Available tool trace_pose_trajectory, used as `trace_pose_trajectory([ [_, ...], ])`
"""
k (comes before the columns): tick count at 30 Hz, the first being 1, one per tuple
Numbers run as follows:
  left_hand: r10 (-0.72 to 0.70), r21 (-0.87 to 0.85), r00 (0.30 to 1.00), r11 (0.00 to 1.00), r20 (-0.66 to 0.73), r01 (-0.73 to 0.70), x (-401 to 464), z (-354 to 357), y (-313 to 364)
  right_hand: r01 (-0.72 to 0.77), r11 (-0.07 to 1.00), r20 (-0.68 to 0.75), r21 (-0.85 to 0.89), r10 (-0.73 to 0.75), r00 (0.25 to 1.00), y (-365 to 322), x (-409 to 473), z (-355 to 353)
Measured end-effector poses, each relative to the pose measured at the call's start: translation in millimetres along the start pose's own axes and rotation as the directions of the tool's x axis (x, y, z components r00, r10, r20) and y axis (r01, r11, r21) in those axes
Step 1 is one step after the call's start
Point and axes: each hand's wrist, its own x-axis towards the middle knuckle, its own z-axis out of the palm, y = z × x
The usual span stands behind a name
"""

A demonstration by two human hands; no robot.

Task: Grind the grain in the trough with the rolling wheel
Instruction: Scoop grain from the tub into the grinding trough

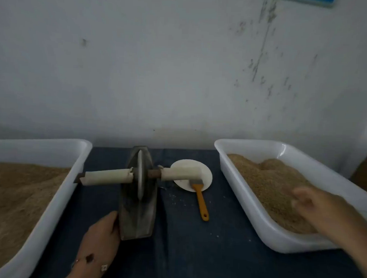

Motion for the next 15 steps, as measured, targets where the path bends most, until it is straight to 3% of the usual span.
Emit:
trace_pose_trajectory([
  [2, -0.014, -0.001, 1.0, 1.0, 0.013, 0.014, 3, -1, -3, -0.083, 0.99, 0.13, -0.114, 0.098, 0.987, 20, 5, -8],
  [5, -0.012, 0.005, 0.999, 1.0, 0.046, 0.012, 3, -2, -5, -0.067, 0.954, 0.312, -0.292, 0.161, 0.936, 37, 11, -13],
  [12, -0.03, 0.011, 0.998, 0.999, 0.053, 0.03, -1, -1, -5, 0.039, 0.923, 0.346, -0.384, 0.104, 0.933, 23, 28, -6],
  [15, -0.036, -0.004, 0.998, 0.999, 0.059, 0.036, -2, -1, -5, 0.073, 0.873, 0.42, -0.483, 0.158, 0.893, 16, 33, 3],
])
